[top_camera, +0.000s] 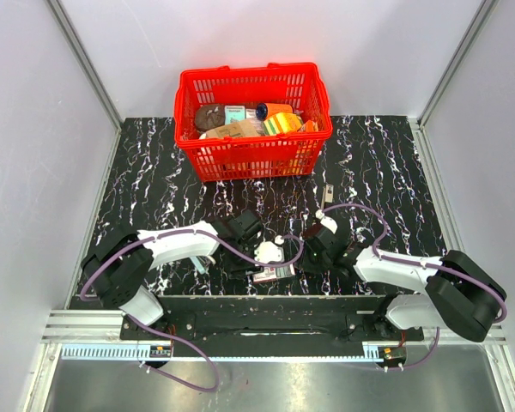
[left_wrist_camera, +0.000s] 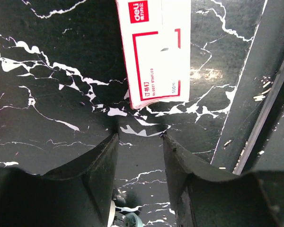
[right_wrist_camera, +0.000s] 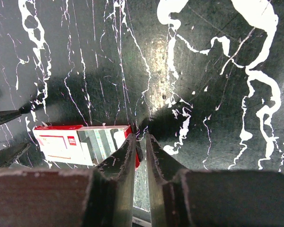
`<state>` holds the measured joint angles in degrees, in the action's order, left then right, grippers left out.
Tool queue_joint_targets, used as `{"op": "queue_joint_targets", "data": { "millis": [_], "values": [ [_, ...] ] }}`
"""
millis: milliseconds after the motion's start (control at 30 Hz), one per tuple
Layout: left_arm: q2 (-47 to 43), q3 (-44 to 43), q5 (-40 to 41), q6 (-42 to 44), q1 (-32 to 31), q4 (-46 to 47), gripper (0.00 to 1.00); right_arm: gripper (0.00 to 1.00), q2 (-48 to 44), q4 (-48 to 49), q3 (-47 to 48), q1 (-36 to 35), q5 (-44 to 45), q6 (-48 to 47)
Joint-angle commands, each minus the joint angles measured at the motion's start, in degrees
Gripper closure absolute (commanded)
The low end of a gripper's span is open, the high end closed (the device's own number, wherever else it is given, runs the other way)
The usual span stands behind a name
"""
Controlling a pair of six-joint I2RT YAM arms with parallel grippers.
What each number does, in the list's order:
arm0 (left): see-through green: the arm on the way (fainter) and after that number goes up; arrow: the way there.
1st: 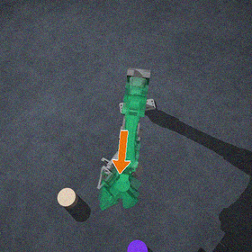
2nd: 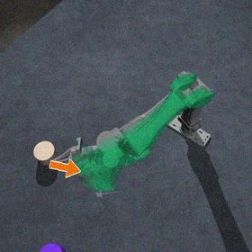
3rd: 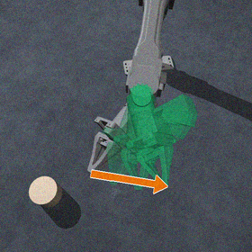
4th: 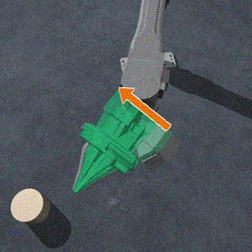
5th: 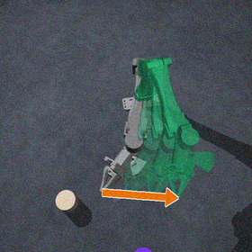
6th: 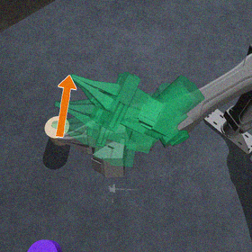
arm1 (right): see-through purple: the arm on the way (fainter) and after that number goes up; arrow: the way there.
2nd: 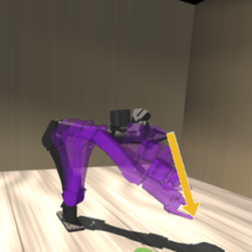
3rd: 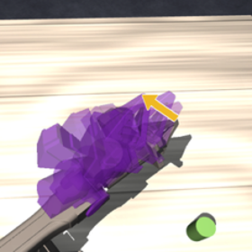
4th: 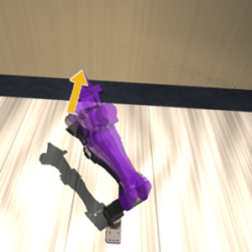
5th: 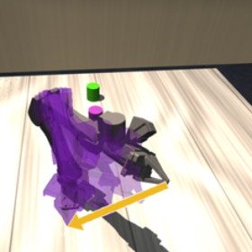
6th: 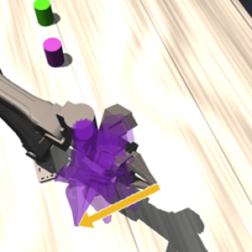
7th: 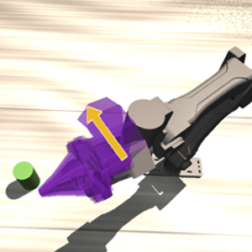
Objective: Unload the staples from the stapler
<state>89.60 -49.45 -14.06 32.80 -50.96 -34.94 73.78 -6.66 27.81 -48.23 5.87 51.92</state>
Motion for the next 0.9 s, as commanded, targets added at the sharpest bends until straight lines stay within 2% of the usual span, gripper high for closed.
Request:
{"op": "queue_joint_targets", "data": {
  "millis": [0,367,867],
  "values": [
    [-1.5,0.1,-2.3,0.0,-0.8,1.0,0.53,0.80,0.1,-3.5,-0.7,0.3,-1.1,0.3],
    [2.3,-3.4,-3.3,-2.1,-4.3,3.1,0.53,0.83,0.1,-3.2,-1.0,0.3,-2.9,0.7],
    [3.7,-5.1,-1.7,-1.4,-4.5,4.3,0.53,0.85,2.9,-1.3,-0.4,0.2,-5.5,-0.1]
  ]
}}
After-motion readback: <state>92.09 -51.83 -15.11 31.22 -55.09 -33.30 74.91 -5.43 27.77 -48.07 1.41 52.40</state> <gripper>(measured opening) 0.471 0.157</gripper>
